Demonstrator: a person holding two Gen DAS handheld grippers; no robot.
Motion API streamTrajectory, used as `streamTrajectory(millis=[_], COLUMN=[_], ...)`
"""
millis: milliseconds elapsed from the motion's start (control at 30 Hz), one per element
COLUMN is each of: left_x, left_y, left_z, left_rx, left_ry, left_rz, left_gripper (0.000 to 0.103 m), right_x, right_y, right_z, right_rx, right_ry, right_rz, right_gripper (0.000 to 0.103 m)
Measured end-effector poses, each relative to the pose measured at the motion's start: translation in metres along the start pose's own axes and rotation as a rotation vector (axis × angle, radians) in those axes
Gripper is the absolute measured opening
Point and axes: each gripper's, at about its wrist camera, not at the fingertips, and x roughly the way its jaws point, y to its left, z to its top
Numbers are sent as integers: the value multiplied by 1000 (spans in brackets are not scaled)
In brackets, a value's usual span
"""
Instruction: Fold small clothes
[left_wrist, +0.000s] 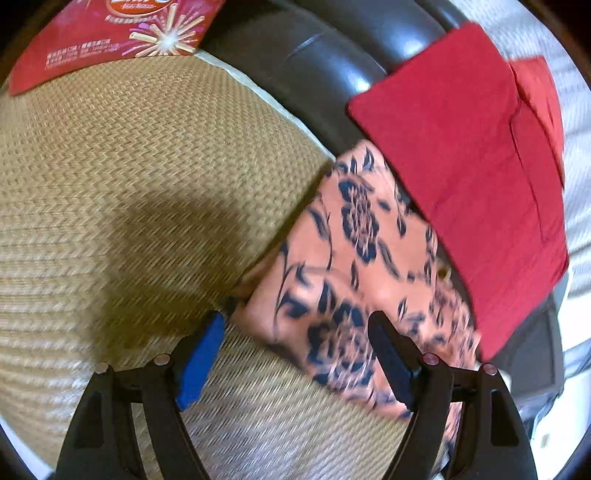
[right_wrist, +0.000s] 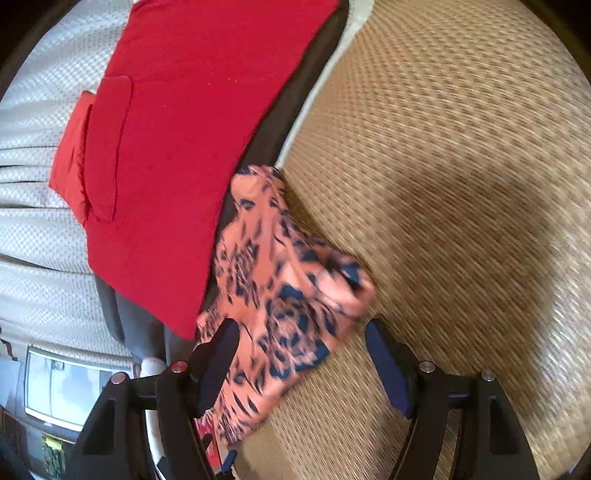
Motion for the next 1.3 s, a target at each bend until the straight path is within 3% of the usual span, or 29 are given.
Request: streamTrajectory(millis=[200,233,267,300,333,400,500,633,767,867,967,1033,1067,1133,1200,1300], left_x=[12,13,14,12,14,21,18,7,-20,-41,-42,-41,-40,-40,-39,-32], left_y=[-5,-6,-7,-7,-9,-6,-3,-6,0,14,30,41,44,47,46,41], left_z=[4,4,2,2,1,2,3,-4,-18,-31,-43,-43,-40,-34,-33,-31], left_rx=[-43,-47,-47,-41,-29,-12,-14,26,67,95,105,56,40,10,16,20], left_ry=[-84,-89,-98,-105,-108,-91,-97,-91,-85,-78,-41,-18,-12,-12,-13,-11], left_rz=[-27,-30,-20,-5,22,84,66,75,92,102,114,72,49,-9,-44,-62], left_gripper=[82,82,82,71,45,27,15,12,12,12,16,37,40,62,71,71], right_x=[27,31,34,40,50,52,39,16,-5,-15,-23,-31,-35,-43,-57,-69], right_y=[20,23,25,25,26,23,41,66,77,64,50,44,41,37,36,51], right_z=[4,3,3,3,3,3,-2,-29,-57,-66,-69,-70,-70,-71,-76,-91], right_rx=[-65,-77,-89,-92,-77,-59,-159,-360,-451,-422,-371,-324,-306,-262,-247,-327], right_ry=[-86,-98,-113,-112,-100,-105,-162,-259,-303,-261,-165,-133,-126,-128,-146,-186], right_rz=[-8,-19,-39,-62,-80,-87,-119,-253,-323,-341,-330,-324,-325,-330,-362,-428], right_gripper=[73,68,48,32,20,17,14,12,12,12,17,19,21,24,25,25])
